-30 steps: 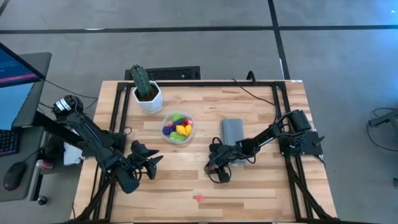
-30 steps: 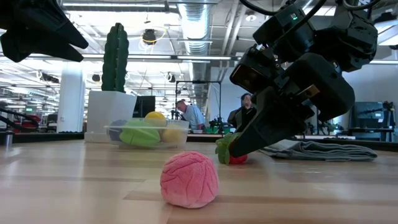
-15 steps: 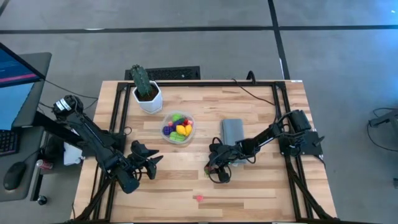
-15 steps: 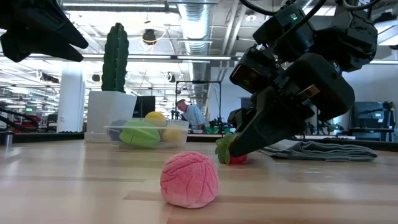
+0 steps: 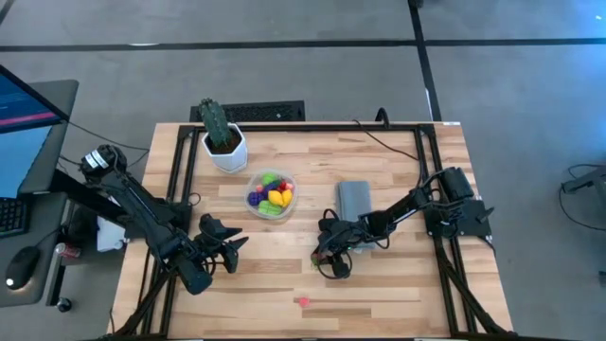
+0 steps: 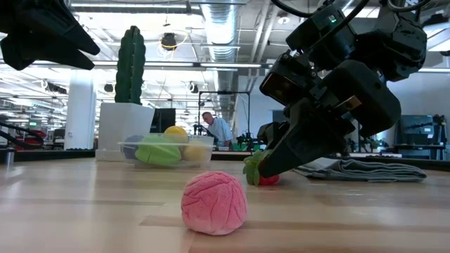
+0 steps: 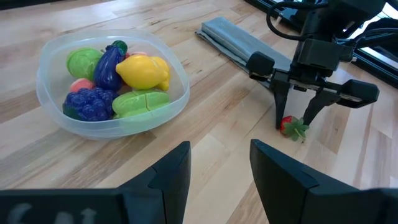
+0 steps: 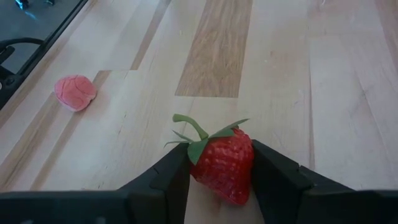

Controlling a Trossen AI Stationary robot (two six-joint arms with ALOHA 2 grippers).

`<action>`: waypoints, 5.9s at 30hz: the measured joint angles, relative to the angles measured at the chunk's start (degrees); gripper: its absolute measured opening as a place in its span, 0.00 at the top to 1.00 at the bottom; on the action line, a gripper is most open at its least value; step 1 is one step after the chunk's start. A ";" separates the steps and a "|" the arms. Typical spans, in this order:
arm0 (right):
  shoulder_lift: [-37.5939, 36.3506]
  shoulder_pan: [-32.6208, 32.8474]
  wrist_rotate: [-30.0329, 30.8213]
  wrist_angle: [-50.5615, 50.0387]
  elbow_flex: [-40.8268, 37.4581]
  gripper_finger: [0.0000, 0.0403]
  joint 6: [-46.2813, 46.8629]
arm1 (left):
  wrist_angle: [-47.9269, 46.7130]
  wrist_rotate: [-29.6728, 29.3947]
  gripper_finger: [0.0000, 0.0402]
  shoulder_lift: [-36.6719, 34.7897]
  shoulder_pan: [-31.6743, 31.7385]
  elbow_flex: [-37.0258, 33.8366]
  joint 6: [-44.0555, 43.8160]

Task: Pick and placing Produce into tupperware
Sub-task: Put the red strawberry into the transparent container, then put the pink peach into the transparent container

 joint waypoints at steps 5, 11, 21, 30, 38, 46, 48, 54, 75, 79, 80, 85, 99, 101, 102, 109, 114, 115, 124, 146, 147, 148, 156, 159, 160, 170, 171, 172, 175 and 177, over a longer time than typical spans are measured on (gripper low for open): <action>0.00 -0.04 -0.02 0.08 0.00 0.55 0.00 | 0.00 0.00 0.61 -0.02 0.01 0.00 0.02; 0.00 -0.04 -0.01 0.08 0.00 0.56 -0.01 | -0.02 -0.01 0.61 -0.02 0.01 0.00 0.04; 0.00 -0.04 0.00 0.12 0.00 0.54 -0.02 | -0.02 -0.03 0.61 -0.01 0.01 0.00 0.38; 0.00 -0.04 0.04 0.13 0.00 0.56 -0.02 | -0.02 -0.02 0.61 -0.02 0.00 0.00 0.37; 0.00 -0.04 0.02 0.15 0.00 0.53 -0.04 | -0.02 -0.03 0.61 -0.01 0.01 0.00 0.35; 0.01 -0.04 0.02 0.35 0.00 0.55 -0.03 | -0.02 -0.02 0.61 -0.02 0.01 0.00 0.33; 0.02 -0.04 0.02 0.48 0.00 0.56 -0.02 | 0.00 -0.02 0.61 -0.02 0.00 0.00 0.33; 0.09 -0.04 -0.07 1.47 0.00 0.56 -0.02 | 0.00 -0.02 0.61 -0.02 0.01 0.00 0.33; 0.07 -6.61 -1.49 1.29 6.26 0.56 -5.61 | 0.62 0.55 0.61 -0.02 -0.01 0.00 0.28; 0.07 -10.15 -1.95 1.33 8.56 0.57 -6.69 | 1.67 0.58 0.61 -0.02 -0.28 0.00 0.93; 0.07 -11.10 -2.52 1.33 9.31 0.58 -7.23 | 1.76 0.57 0.61 -0.02 -0.29 0.00 1.06; 0.00 -15.88 -3.08 0.76 13.99 0.56 -8.92 | 1.62 0.59 0.61 -0.02 -0.29 0.00 2.40; 0.00 -25.08 -6.05 -13.51 26.58 0.56 -13.38 | 1.24 -2.25 0.61 -0.02 -0.29 0.00 5.22; 0.00 -25.42 -6.06 -15.90 27.72 0.55 -14.43 | 1.19 -3.10 0.61 -0.02 -0.29 0.00 5.38; 0.00 -25.58 -6.07 -17.52 28.44 0.55 -15.13 | 1.04 -3.43 0.61 -0.02 -0.29 0.00 5.38; 0.00 -25.68 -6.12 -29.17 33.75 0.57 -20.25 | 0.10 -7.16 0.61 -0.02 -0.29 0.00 5.38; -0.02 -25.97 -6.10 -34.31 36.09 0.55 -22.14 | -0.30 -9.18 0.61 -0.02 -0.29 0.00 5.66; -0.01 -26.22 -6.12 -35.14 36.36 0.55 -22.18 | -0.39 -9.55 0.61 -0.02 -0.29 0.00 5.66; -0.02 -28.09 -4.24 -43.60 36.54 0.57 -22.11 | -0.55 -10.49 0.61 -0.02 -0.29 0.00 5.75; 0.16 -28.02 -4.24 -41.58 36.48 0.54 -20.06 | -0.86 -10.58 0.61 -0.02 -0.27 0.00 4.74; 0.17 -28.02 -4.24 -40.95 36.48 0.54 -20.06 | -0.64 -10.58 0.61 -0.02 -0.27 0.00 4.74; 0.17 -28.03 -4.24 -40.39 36.48 0.54 -20.05 | -0.37 -10.58 0.61 -0.02 -0.27 0.00 4.76; 0.20 -28.54 -3.95 -40.11 36.48 0.54 -20.05 | 0.07 -10.78 0.61 -0.02 -0.27 0.00 4.83; 0.20 -28.55 -3.72 -40.17 36.48 0.55 -19.94 | 0.04 -12.09 0.61 -0.02 -0.27 0.00 4.83; 0.20 -28.55 -3.72 -40.18 36.48 0.55 -19.79 | 0.04 -12.44 0.61 -0.02 -0.27 0.00 4.89; 0.20 -27.84 -4.20 -40.24 36.48 0.53 -19.02 | 0.02 -13.09 0.61 -0.02 -0.27 -0.01 5.24; 0.20 -27.71 -4.20 -40.24 36.48 0.53 -19.02 | 0.00 -13.08 0.61 -0.02 -0.27 -0.02 5.22; 0.20 -27.62 -4.20 -40.24 36.48 0.52 -19.02 | 0.01 -13.08 0.61 -0.02 -0.27 -0.01 5.22; 0.20 -27.28 -4.24 -40.20 36.48 0.50 -19.04 | 0.00 -13.09 0.61 -0.02 -0.27 0.00 5.22; 0.20 -27.26 -4.35 -40.20 36.48 0.49 -19.02 | 0.00 -13.09 0.61 -0.02 -0.27 -0.02 5.25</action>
